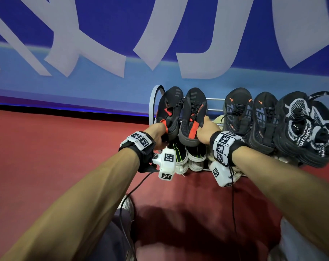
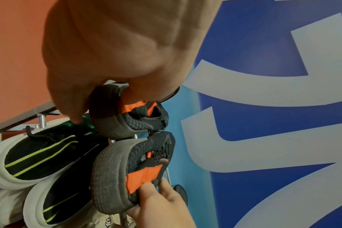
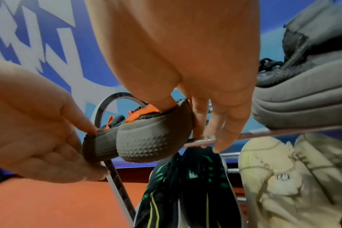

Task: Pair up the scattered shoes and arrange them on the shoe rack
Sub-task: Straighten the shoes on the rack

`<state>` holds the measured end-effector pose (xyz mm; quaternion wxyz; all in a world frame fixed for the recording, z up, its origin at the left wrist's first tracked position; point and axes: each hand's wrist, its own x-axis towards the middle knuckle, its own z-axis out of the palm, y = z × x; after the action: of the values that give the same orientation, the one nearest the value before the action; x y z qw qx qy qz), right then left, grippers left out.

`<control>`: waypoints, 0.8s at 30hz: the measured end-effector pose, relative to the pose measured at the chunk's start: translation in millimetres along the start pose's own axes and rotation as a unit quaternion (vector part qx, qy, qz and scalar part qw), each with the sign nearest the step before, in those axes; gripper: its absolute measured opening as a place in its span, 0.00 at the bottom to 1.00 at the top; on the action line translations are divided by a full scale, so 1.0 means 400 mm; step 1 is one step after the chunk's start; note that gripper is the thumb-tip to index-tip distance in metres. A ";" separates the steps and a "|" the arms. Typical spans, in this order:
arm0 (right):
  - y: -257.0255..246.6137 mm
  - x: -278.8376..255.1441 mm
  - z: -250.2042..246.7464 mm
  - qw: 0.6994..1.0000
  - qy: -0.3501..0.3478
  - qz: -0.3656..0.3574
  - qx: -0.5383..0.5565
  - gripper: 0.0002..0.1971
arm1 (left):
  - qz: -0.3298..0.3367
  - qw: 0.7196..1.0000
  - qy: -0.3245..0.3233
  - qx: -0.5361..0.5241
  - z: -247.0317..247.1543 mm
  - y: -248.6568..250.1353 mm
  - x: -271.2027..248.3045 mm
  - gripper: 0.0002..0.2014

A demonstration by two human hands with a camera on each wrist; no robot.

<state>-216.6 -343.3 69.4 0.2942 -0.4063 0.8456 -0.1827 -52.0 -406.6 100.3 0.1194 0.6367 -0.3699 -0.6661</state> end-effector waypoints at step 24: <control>-0.016 -0.030 -0.024 0.987 -0.002 -0.109 -0.122 0.25 | 0.041 0.991 0.075 0.103 0.031 -0.010 -0.015 0.10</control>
<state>-213.1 -337.1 84.5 0.2227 -0.5295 0.8113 -0.1087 -61.5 -395.9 101.3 0.1078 0.6780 -0.4519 -0.5696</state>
